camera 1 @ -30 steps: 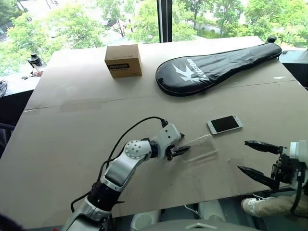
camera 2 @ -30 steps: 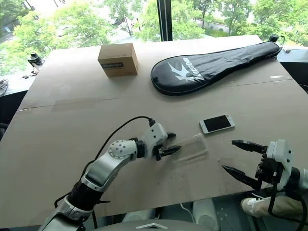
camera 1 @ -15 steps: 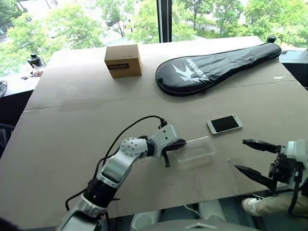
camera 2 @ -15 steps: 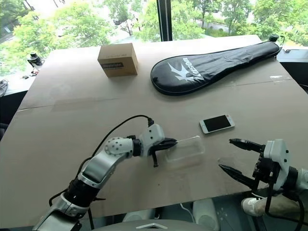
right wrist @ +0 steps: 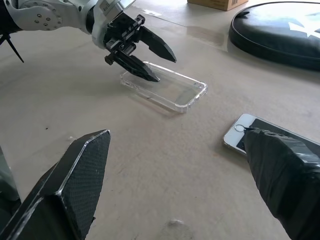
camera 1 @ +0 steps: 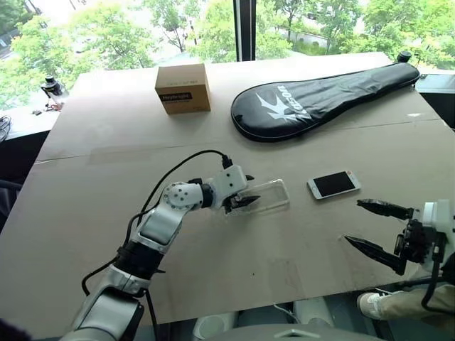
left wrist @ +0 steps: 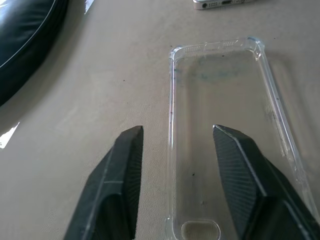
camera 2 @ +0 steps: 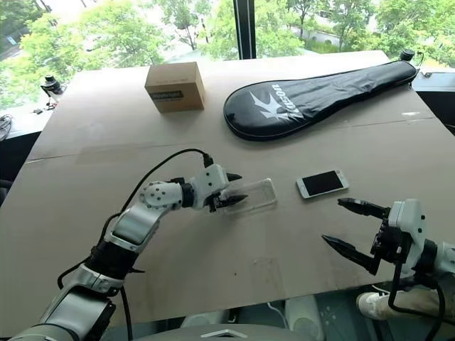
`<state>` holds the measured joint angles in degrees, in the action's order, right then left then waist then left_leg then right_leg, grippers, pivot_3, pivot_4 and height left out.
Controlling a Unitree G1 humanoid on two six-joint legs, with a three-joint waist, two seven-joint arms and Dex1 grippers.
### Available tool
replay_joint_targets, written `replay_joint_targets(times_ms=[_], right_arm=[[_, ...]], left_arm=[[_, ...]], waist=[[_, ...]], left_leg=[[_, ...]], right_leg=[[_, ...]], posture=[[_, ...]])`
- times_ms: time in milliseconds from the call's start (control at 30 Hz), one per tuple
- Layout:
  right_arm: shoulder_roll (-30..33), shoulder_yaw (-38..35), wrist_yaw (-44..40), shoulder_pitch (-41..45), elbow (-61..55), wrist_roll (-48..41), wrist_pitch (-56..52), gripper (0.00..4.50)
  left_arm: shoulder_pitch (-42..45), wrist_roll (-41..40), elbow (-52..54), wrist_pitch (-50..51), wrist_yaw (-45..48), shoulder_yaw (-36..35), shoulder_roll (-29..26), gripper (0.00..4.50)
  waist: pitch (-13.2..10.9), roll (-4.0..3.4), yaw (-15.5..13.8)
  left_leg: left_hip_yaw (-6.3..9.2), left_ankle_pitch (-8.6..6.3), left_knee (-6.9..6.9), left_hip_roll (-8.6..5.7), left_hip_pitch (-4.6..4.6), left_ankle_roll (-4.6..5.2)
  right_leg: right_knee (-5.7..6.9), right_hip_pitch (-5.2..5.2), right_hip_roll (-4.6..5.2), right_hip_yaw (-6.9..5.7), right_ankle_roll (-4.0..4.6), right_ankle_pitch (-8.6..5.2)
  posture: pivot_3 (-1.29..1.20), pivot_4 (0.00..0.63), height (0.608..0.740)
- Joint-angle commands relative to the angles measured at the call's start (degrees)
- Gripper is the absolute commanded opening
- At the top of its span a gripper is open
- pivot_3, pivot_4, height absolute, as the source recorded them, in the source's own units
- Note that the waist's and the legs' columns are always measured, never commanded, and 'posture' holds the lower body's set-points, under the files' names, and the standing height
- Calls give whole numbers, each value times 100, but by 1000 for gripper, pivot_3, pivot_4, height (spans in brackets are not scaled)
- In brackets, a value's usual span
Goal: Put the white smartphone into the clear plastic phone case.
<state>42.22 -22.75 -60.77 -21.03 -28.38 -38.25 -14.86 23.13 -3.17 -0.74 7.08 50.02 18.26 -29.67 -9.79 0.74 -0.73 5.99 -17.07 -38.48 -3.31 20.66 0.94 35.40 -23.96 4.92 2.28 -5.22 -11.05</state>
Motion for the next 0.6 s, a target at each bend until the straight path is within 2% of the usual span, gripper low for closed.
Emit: replay_joint_targets(times_ms=[33,100,200,367,600], right_arm=[[176,111,152,230,160,287,-85,4500],[479,423,462,507,505,1155,-11,4500],[801,823,122,1164,1103,1475,193,4500],[672,1394,-566,2866,2647,1461,480,4500],[232,2269,-1779,5242,5619,1893,603,4500]], left_arm=[[12,-223,67,-398,182,-242,12,4472],[64,-416,67,-442,207,-420,60,4472],[84,-786,249,-243,274,-725,81,4472],[-251,-1128,1098,542,544,-1015,-455,4472],[-997,-2092,2903,2135,537,-1725,-1366,4472]], waist=[[0,0,9],[0,0,5],[-2,0,21],[-5,-1,140],[-24,7,189]], left_leg=[[-1,0,0,0,0,1],[-7,-6,-1,0,-1,11],[-12,-11,-10,-8,-1,21],[-12,-10,-11,-4,-3,19],[-11,1,-4,2,11,-2]], right_leg=[[1,0,0,0,0,0],[1,1,1,4,0,0],[5,1,2,6,0,0],[11,1,-2,4,1,0],[8,-17,2,7,1,1]], posture=[[0,150,740],[0,150,740],[0,150,740],[0,150,740],[0,150,740]])
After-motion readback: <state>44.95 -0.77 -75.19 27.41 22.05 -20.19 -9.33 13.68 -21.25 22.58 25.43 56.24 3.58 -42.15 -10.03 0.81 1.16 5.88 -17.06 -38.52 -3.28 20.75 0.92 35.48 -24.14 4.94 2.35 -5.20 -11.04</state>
